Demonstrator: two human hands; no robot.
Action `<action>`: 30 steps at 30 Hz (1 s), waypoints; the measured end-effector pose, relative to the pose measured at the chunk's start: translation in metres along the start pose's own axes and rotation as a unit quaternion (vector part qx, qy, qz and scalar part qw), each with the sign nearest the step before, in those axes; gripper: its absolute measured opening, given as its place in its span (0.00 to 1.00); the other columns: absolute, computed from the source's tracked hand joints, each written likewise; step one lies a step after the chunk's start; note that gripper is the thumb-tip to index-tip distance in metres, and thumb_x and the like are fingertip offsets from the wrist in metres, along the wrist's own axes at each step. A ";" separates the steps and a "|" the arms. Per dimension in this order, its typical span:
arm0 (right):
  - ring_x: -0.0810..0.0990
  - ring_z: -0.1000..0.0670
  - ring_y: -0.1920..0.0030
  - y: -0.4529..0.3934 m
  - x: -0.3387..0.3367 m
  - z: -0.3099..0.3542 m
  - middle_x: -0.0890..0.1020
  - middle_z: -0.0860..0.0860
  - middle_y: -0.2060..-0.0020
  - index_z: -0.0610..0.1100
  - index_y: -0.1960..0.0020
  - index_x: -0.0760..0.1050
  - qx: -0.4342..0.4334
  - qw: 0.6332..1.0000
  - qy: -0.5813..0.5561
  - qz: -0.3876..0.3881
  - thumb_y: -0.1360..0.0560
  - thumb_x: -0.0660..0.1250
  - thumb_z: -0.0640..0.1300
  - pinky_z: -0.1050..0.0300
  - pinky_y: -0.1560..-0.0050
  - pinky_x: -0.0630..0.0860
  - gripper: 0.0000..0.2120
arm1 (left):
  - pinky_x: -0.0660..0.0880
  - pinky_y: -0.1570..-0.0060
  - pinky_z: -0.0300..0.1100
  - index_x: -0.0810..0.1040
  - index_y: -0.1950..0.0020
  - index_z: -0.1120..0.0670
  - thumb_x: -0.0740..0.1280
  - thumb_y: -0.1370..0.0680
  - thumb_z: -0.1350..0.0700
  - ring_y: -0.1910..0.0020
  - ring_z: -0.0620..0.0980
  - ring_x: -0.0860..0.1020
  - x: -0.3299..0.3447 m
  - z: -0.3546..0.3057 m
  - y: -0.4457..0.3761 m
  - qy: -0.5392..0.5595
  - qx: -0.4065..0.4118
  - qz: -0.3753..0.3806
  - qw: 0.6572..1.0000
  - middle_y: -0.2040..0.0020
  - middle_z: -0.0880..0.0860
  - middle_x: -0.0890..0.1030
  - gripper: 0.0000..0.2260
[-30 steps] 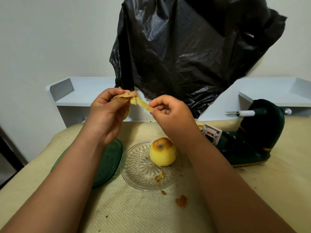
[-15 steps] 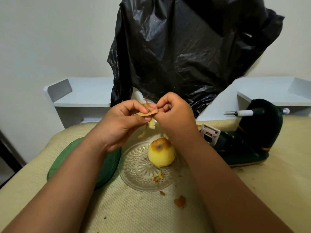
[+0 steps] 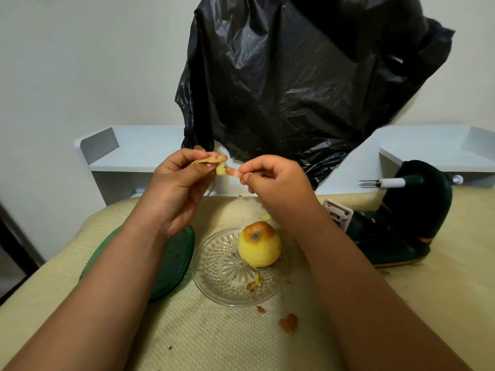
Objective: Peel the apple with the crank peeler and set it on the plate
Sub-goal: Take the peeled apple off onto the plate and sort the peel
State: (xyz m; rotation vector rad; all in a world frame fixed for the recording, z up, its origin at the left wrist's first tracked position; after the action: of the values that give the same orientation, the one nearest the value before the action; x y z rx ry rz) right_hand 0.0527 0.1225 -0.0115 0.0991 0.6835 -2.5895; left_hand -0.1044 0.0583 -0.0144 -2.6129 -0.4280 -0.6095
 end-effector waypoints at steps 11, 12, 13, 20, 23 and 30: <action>0.70 0.62 0.74 -0.002 -0.003 -0.007 0.74 0.60 0.76 0.50 0.62 0.73 -0.002 0.996 0.059 -0.065 0.34 0.71 0.44 0.71 0.73 0.67 0.07 | 0.83 0.56 0.36 0.85 0.66 0.52 0.71 0.33 0.69 0.54 0.47 0.86 0.017 0.019 0.012 -0.095 -0.082 0.111 0.986 0.52 0.54 0.88 0.12; 0.69 0.61 0.75 -0.002 -0.004 -0.008 0.73 0.61 0.77 0.50 0.62 0.72 0.005 0.995 0.068 -0.068 0.35 0.71 0.48 0.70 0.73 0.67 0.08 | 0.83 0.55 0.36 0.85 0.66 0.52 0.71 0.33 0.69 0.54 0.47 0.86 0.017 0.018 0.011 -0.099 -0.072 0.108 0.987 0.52 0.54 0.88 0.12; 0.69 0.60 0.74 -0.001 -0.004 -0.008 0.73 0.61 0.77 0.50 0.62 0.71 0.013 0.995 0.069 -0.068 0.37 0.71 0.50 0.67 0.73 0.68 0.09 | 0.83 0.55 0.36 0.85 0.65 0.52 0.71 0.33 0.69 0.54 0.47 0.86 0.017 0.019 0.011 -0.098 -0.063 0.106 0.988 0.53 0.54 0.88 0.12; 0.79 0.56 0.66 -0.001 -0.002 -0.004 0.79 0.52 0.66 0.48 0.57 0.78 0.028 0.998 -0.047 -0.001 0.28 0.70 0.47 0.62 0.64 0.76 0.03 | 0.83 0.55 0.36 0.85 0.66 0.52 0.69 0.32 0.67 0.59 0.46 0.86 0.006 0.013 0.005 -0.001 -0.065 0.045 0.997 0.59 0.53 0.87 0.11; 0.79 0.54 0.66 -0.002 -0.004 -0.005 0.79 0.51 0.65 0.49 0.56 0.79 0.020 0.999 -0.030 -0.005 0.28 0.68 0.40 0.57 0.63 0.77 0.05 | 0.83 0.58 0.36 0.86 0.67 0.52 0.69 0.32 0.66 0.59 0.46 0.87 0.000 0.008 0.002 0.022 -0.056 0.015 0.998 0.59 0.54 0.88 0.11; 0.76 0.53 0.67 -0.001 0.000 -0.001 0.81 0.48 0.65 0.52 0.57 0.77 -0.055 0.998 0.005 -0.007 0.28 0.71 0.34 0.58 0.59 0.79 0.13 | 0.83 0.55 0.37 0.84 0.64 0.54 0.69 0.31 0.68 0.55 0.48 0.87 0.007 0.015 0.006 -0.017 -0.091 0.065 0.994 0.54 0.55 0.88 0.10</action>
State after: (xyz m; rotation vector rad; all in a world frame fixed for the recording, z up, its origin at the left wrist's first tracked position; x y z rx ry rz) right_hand 0.0517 0.1237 -0.0118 0.0739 0.8312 -2.5600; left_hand -0.0905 0.0614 -0.0250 -2.8005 -0.2176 -0.5852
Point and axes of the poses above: each hand's wrist, its own y-axis away from the middle knuckle, its own x-axis out of the palm, z = x × y, the point moved 5 cm from there along -y, towards the middle knuckle
